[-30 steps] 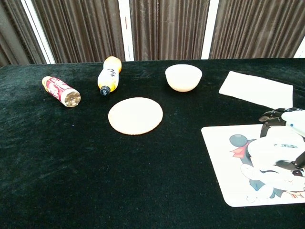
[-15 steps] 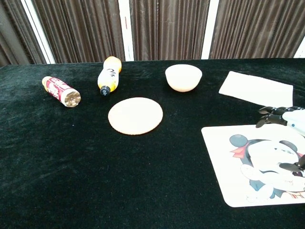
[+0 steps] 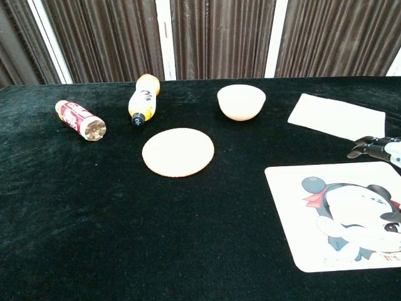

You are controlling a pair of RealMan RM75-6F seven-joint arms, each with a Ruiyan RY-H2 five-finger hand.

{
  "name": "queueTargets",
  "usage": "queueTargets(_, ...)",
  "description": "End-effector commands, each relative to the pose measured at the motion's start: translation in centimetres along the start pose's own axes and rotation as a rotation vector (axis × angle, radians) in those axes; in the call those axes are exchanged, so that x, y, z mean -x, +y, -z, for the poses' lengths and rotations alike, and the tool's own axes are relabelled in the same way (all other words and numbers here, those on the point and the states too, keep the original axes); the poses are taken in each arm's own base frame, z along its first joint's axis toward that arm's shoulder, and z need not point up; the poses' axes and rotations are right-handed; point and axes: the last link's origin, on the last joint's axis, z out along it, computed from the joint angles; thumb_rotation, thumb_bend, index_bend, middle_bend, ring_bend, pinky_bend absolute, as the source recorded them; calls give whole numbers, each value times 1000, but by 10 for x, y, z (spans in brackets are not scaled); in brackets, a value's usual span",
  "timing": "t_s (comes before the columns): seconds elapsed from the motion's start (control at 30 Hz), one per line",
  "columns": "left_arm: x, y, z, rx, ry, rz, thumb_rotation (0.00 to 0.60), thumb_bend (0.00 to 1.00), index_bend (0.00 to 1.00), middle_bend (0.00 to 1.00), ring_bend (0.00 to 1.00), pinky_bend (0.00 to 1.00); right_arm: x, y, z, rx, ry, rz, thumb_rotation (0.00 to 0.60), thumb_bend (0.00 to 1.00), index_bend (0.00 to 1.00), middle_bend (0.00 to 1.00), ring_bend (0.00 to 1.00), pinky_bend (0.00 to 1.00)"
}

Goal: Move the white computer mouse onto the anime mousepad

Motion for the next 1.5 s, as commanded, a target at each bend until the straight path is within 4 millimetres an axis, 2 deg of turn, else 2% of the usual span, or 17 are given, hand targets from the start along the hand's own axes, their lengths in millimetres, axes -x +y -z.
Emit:
queueTargets(0.03, 0, 0, 0, 1, -2, -1, 600, 81, 0, 0, 0, 0, 0, -1, 0, 0, -3, -10, 600, 160, 121, 0, 0, 0)
queueTargets(0.67, -2, 1, 1, 3, 11, 7, 600, 82, 0, 0, 0, 0, 7, -9, -7, 13, -35, -33, 600, 175, 122, 0, 0, 0)
queueTargets(1.5, 1, 0, 0, -2, -4, 7, 600, 81, 0, 0, 0, 0, -2, 8, -38, 91, 7, -13, 600, 175, 122, 0, 0, 0)
